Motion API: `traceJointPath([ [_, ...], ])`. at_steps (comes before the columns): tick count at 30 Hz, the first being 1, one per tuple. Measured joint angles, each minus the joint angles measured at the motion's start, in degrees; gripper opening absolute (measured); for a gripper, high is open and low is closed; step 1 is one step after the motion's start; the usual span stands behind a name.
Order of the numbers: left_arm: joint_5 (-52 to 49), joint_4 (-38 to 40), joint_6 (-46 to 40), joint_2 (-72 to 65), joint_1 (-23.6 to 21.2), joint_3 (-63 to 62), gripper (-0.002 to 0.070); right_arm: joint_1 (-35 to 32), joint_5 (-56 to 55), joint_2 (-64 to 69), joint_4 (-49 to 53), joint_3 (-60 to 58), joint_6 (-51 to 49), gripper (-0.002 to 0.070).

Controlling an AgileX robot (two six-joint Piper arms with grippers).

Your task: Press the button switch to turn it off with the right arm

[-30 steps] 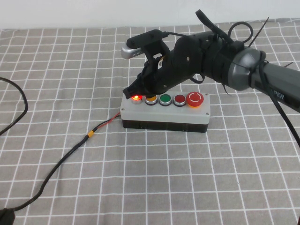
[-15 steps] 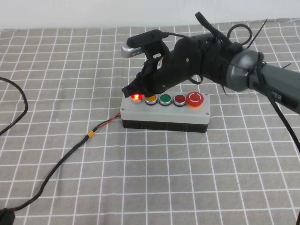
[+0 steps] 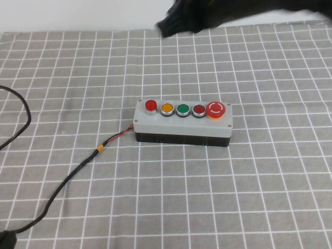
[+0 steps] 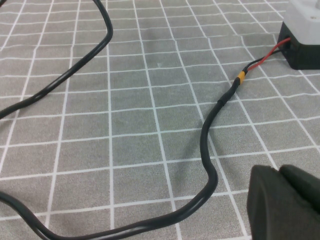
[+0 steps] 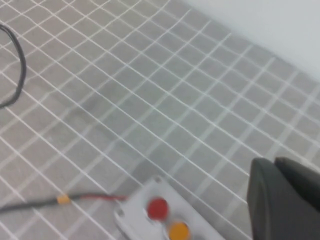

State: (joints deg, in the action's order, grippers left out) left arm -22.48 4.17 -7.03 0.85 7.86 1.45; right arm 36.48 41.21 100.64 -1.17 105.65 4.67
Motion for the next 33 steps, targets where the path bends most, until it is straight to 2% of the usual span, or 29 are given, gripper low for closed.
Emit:
traceJointPath([
  [6, 0.0, 0.0, 0.0, 0.0, 0.0, 0.0, -0.0004, 0.0, 10.4, -9.0, 6.9, -0.1, -1.1, -0.0016],
  [9, 0.0, 0.0, 0.0, 0.0, 0.0, 0.0, -0.0004, 0.0, 11.8, -14.1, 7.8, -3.1, -1.3, -0.0016],
  [14, 0.0, 0.0, 0.0, 0.0, 0.0, 0.0, -0.0004, 0.0, 8.5, -25.9, 7.9, -15.7, -4.7, -0.0016],
  [25, 0.0, 0.0, 0.0, 0.0, 0.0, 0.0, -0.0004, 0.0, 2.4, -56.1, 7.2, -53.4, -9.2, -0.0016],
  [33, 0.0, 0.0, 0.0, 0.0, 0.0, 0.0, -0.0004, 0.0, 3.0, -71.5, 6.4, -63.1, -9.8, -0.0016],
])
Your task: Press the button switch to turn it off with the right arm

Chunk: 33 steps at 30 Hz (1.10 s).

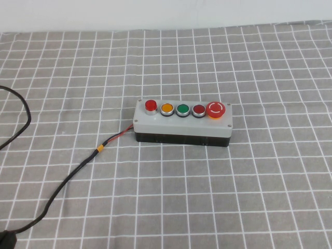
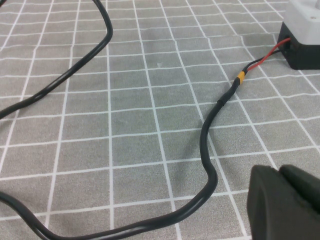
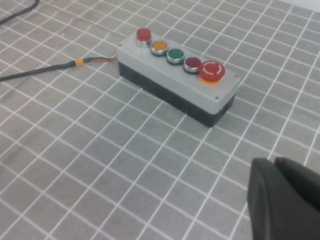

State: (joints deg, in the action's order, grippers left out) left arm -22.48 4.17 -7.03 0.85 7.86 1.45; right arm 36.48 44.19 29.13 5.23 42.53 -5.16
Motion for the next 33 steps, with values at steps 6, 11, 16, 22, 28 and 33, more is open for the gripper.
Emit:
traceJointPath([
  [6, 0.0, 0.0, 0.0, 0.0, 0.0, 0.0, -0.0004, 0.0, 2.1, -2.7, -1.2, -1.3, 0.0, -0.0016],
  [11, 0.0, 0.0, 0.0, 0.0, 0.0, 0.0, -0.0004, -0.2, 2.5, -3.6, -1.0, -1.6, 0.0, -0.0016],
  [16, 0.0, 0.0, 0.0, 0.0, 0.0, 0.0, -0.0004, -6.4, -3.9, -11.2, 1.4, -6.2, 0.0, -0.0016],
  [22, 0.0, 0.0, 0.0, 0.0, 0.0, 0.0, -0.0004, -16.6, -17.1, -22.3, 3.2, -20.6, 0.0, -0.0016],
  [28, 0.0, 0.0, 0.0, 0.0, 0.0, 0.0, -0.0004, -23.7, -26.2, -29.5, 1.1, -34.6, -0.2, -0.0016],
  [33, 0.0, 0.0, 0.0, 0.0, 0.0, 0.0, -0.0004, -26.3, -27.9, -29.6, -0.3, -41.0, -0.2, -0.0016],
])
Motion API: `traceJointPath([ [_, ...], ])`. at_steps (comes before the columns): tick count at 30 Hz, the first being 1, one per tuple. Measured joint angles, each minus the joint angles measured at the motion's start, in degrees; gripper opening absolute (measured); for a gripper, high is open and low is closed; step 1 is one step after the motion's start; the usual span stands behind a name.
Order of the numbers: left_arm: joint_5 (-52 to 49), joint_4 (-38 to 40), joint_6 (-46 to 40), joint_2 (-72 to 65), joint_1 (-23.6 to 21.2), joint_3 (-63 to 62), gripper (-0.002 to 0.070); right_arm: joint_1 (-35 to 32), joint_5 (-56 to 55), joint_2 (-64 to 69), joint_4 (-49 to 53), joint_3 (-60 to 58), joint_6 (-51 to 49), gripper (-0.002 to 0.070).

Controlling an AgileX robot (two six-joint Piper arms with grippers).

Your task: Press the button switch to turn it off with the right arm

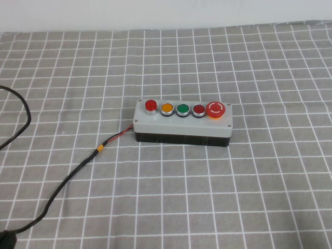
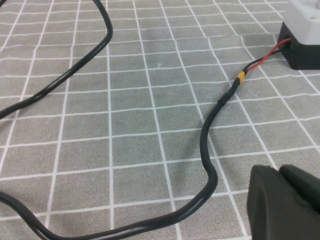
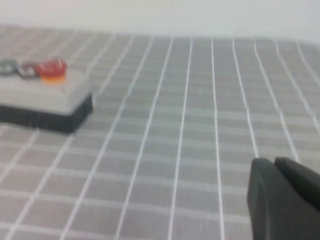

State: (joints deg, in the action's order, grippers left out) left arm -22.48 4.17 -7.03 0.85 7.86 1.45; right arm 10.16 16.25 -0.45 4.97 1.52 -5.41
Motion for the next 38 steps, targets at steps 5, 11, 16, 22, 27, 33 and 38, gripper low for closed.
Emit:
traceJointPath([
  [5, 0.0, 0.0, 0.0, 0.0, 0.0, 0.0, -0.0004, -1.2, -0.4, 0.0, -2.7, -3.0, -0.2, -0.0016],
  [11, 0.0, 0.0, 0.0, 0.0, 0.0, 0.0, -0.0004, -3.7, 3.0, 0.0, -5.7, -3.0, -0.2, -0.0016],
  [16, 0.0, 0.0, 0.0, 0.0, 0.0, 0.0, -0.0004, -5.0, 3.2, 0.0, -6.1, -3.0, -0.2, -0.0016],
  [22, 0.0, 0.0, 0.0, 0.0, 0.0, 0.0, -0.0004, -5.0, 3.2, 0.0, -6.1, -3.0, -0.2, -0.0016],
  [27, 0.0, 0.0, 0.0, 0.0, 0.0, 0.0, -0.0004, -5.0, 3.2, 0.0, -6.1, -3.0, -0.2, -0.0016],
  [33, 0.0, 0.0, 0.0, 0.0, 0.0, 0.0, -0.0004, -5.0, 3.2, 0.0, -6.1, -3.0, -0.2, -0.0016],
  [38, 0.0, 0.0, 0.0, 0.0, 0.0, 0.0, -0.0004, -5.0, 3.2, 0.0, -6.1, -3.0, -0.2, -0.0016],
])
